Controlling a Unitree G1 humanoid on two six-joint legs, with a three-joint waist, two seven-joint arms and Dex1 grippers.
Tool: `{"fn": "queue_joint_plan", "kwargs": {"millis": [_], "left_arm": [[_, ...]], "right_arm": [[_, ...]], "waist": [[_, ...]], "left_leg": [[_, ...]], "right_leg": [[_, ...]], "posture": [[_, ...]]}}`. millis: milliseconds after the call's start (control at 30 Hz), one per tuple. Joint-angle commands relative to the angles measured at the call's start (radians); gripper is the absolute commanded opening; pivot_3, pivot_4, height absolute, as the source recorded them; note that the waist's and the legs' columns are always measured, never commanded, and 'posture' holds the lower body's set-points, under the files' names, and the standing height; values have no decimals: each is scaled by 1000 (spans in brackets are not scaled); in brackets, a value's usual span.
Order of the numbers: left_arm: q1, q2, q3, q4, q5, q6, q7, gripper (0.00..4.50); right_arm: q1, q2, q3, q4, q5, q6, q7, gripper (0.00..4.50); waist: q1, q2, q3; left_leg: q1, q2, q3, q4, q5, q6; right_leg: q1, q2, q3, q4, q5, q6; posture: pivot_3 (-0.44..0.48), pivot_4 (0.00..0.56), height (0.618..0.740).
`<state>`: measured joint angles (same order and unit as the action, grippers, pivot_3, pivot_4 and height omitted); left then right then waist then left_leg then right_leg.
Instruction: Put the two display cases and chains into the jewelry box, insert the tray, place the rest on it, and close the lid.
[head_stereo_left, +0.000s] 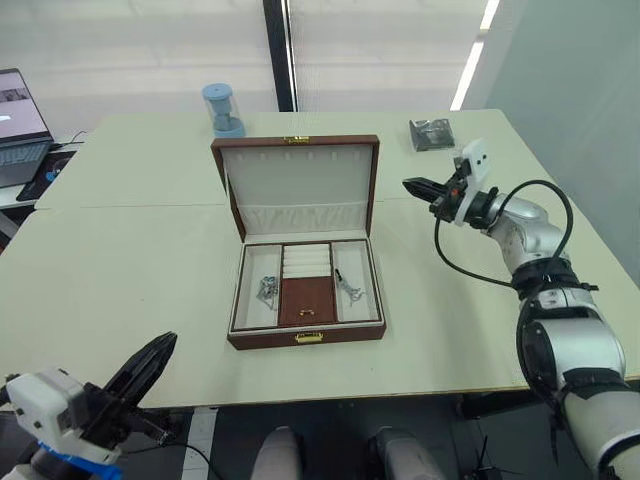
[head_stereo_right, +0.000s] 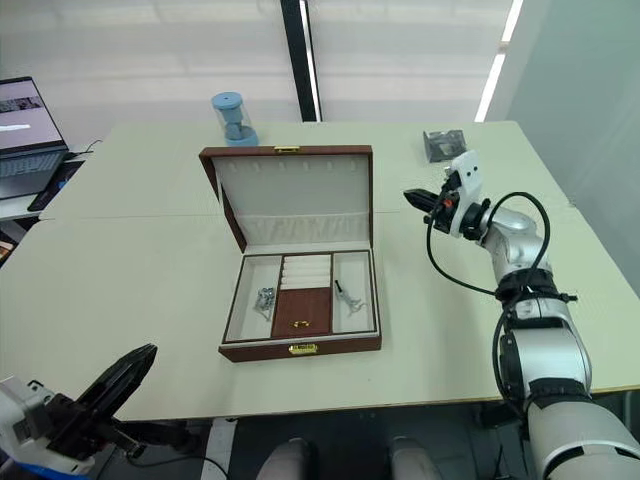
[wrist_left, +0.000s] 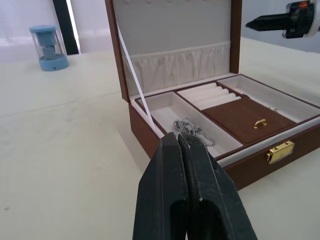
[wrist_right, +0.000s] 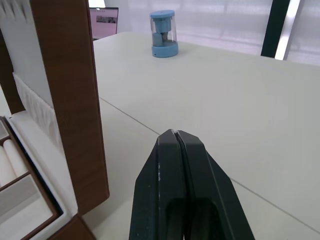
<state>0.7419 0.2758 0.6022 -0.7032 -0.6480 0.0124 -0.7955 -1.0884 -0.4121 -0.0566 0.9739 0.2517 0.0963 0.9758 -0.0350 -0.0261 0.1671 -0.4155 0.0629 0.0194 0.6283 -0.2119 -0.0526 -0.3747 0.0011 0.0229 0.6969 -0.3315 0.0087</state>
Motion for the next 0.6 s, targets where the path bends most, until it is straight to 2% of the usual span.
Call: {"fn": "queue_joint_plan", "kwargs": {"millis": [33,233,600], "left_arm": [[69,-43,-16,-91,2,-63,7,22],[165,-106,-52,-151,14,-121,19,22],[228,-126,-57,-175,4,-177,56,22]], "right_arm": [[-107,7,-21,126,-33,-100,-20,0],[-195,25,-29,267,-76,-161,-53,0],[-251,83,-44,316,-117,-189,-51,0]], "waist": [[-1,0,0],[0,-1,0],[-20,-1,1]], "left_leg": [[0,0,1,0,0,0],[0,0,7,0,0,1],[0,1,13,0,-3,5]], "right_leg": [[0,0,0,0,0,0],[-2,0,7,0,0,0],[-9,2,17,0,0,0]], "posture": [[0,150,740],[0,150,740],[0,150,740]]}}
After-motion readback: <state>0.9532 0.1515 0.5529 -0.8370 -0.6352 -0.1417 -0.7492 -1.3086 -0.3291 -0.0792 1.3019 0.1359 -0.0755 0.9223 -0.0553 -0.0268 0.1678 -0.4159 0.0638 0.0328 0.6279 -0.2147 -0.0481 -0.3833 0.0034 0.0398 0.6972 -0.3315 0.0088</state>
